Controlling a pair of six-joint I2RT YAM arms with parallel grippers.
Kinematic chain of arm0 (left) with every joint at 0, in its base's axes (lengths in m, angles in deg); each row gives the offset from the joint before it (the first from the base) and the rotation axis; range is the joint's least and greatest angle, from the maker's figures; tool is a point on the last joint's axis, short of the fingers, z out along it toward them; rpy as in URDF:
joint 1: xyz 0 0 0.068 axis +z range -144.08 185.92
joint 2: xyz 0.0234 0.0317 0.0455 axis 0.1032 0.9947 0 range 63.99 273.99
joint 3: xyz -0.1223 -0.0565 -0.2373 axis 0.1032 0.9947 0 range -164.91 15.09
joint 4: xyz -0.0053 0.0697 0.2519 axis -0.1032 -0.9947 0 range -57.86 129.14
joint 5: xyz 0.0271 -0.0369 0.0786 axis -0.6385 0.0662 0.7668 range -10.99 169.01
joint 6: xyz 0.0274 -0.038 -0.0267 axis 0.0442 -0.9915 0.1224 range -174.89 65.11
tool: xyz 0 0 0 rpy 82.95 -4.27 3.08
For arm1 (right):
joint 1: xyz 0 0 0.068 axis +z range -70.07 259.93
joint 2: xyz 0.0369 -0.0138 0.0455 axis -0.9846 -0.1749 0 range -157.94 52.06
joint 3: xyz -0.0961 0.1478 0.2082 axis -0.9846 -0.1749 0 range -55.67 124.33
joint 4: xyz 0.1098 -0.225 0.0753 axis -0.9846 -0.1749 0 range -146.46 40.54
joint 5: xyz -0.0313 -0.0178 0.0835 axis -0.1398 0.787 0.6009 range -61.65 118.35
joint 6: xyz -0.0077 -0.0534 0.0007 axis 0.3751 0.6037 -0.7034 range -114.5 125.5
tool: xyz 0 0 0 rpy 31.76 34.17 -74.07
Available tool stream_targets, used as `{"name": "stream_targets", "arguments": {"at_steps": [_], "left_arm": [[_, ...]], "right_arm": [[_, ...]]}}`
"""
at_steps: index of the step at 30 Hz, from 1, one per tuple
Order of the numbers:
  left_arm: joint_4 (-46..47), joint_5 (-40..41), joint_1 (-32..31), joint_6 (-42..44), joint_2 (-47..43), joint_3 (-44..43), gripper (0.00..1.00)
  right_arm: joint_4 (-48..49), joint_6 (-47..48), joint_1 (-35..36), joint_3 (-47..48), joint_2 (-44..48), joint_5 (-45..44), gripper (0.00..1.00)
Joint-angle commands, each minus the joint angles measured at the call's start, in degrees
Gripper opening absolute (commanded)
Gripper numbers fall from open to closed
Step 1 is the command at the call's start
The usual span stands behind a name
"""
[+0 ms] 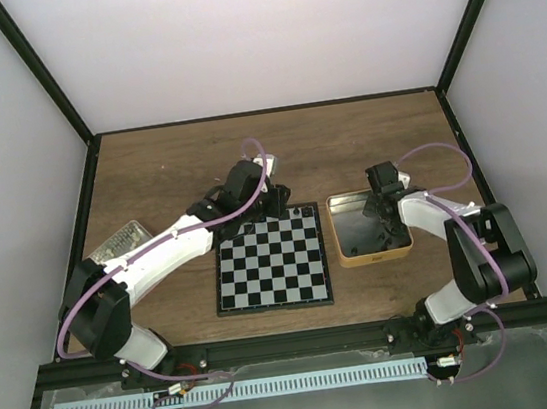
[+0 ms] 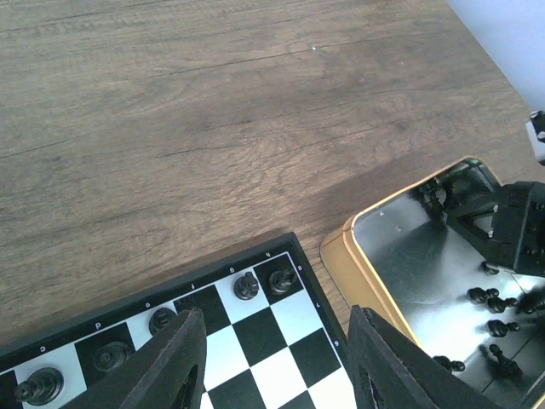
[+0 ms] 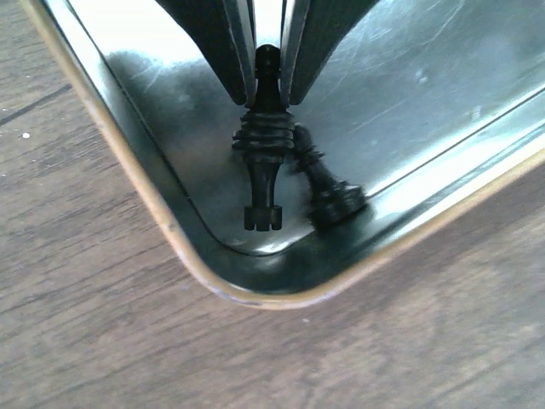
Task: Set up the chess pieces on the board
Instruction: Pick up the chess piece from the storage box, then place the chess piece on the chessboard.
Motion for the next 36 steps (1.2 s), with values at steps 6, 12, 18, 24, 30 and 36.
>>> {"name": "stream_targets", "arguments": {"at_steps": [6, 12, 18, 24, 30, 36], "left_arm": [[3.5, -0.5, 0.9, -2.3, -3.2, 1.9, 0.51], [6.8, -4.2, 2.2, -5.1, -6.1, 3.6, 0.54], [11.2, -14.9, 5.3, -9.1, -8.4, 5.0, 0.59], [14.8, -24.1, 7.3, -12.5, -9.2, 6.0, 0.63], [18.8, -32.1, 7.8, -15.6, -8.3, 6.3, 0.65], [22.6, -38.0, 7.8, -18.2, -6.1, 6.8, 0.65]], "right_arm": [[-0.9, 5.1, -0.8, 0.5, 11.2, 14.5, 0.01], [4.3, 8.4, -0.8, -0.9, 19.0, 29.3, 0.01], [12.7, 9.4, -0.7, -3.7, 25.3, 42.8, 0.01], [16.2, 11.1, -0.6, -4.2, 25.8, 54.0, 0.01], [22.7, 10.5, 1.1, -5.2, 27.3, 63.4, 0.01], [23.7, 11.5, 3.7, -4.3, 26.7, 66.6, 0.02]]}}
